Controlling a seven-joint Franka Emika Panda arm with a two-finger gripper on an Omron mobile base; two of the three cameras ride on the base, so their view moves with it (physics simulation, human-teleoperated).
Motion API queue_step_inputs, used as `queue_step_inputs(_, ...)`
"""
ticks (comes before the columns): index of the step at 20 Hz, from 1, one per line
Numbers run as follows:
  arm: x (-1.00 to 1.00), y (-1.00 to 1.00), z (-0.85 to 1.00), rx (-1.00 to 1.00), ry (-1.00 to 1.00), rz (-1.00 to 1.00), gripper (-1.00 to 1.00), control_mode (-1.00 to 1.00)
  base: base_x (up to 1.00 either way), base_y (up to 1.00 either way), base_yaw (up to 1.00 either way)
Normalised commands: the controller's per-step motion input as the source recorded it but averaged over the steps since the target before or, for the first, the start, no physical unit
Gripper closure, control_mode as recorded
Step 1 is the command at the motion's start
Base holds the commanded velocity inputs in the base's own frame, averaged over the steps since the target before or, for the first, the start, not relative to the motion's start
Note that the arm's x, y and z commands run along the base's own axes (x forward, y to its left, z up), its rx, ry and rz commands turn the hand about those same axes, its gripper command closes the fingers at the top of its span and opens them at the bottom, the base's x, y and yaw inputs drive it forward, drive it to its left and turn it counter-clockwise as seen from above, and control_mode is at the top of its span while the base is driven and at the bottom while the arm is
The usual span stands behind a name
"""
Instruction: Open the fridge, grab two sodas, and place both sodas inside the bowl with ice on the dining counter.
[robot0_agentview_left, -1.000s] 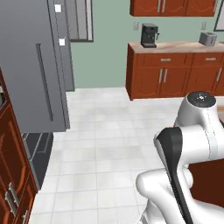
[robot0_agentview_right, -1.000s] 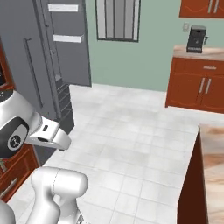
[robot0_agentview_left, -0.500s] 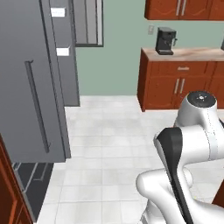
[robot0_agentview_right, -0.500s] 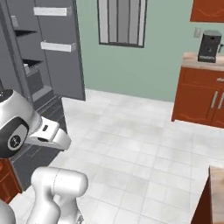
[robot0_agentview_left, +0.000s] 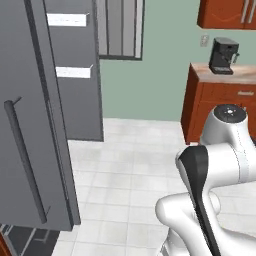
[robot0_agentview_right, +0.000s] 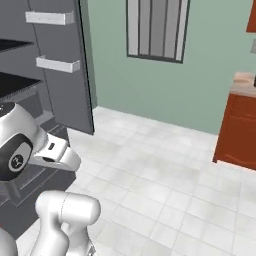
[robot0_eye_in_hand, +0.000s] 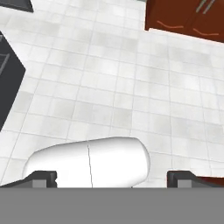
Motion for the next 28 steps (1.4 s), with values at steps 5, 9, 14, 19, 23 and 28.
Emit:
queue_step_inputs(5, 0.0, 0.0, 0.0, 0.0, 0.0, 0.0, -1.0, 1.0, 0.67, -0.16, 0.37)
queue_step_inputs(9, 0.0, 0.0, 0.0, 0.0, 0.0, 0.0, -1.0, 1.0, 0.47, -0.04, 0.47)
queue_step_inputs(14, 0.0, 0.0, 0.0, 0.0, 0.0, 0.0, -1.0, 1.0, 0.46, -0.03, 0.52)
queue_step_inputs(19, 0.0, 0.0, 0.0, 0.0, 0.0, 0.0, -1.0, 1.0, 0.6, -0.19, 0.52)
queue_step_inputs(23, 0.0, 0.0, 0.0, 0.0, 0.0, 0.0, -1.0, 1.0, 0.65, -0.22, 0.51)
queue_step_inputs(28, 0.0, 0.0, 0.0, 0.0, 0.0, 0.0, -1.0, 1.0, 0.64, -0.21, 0.52)
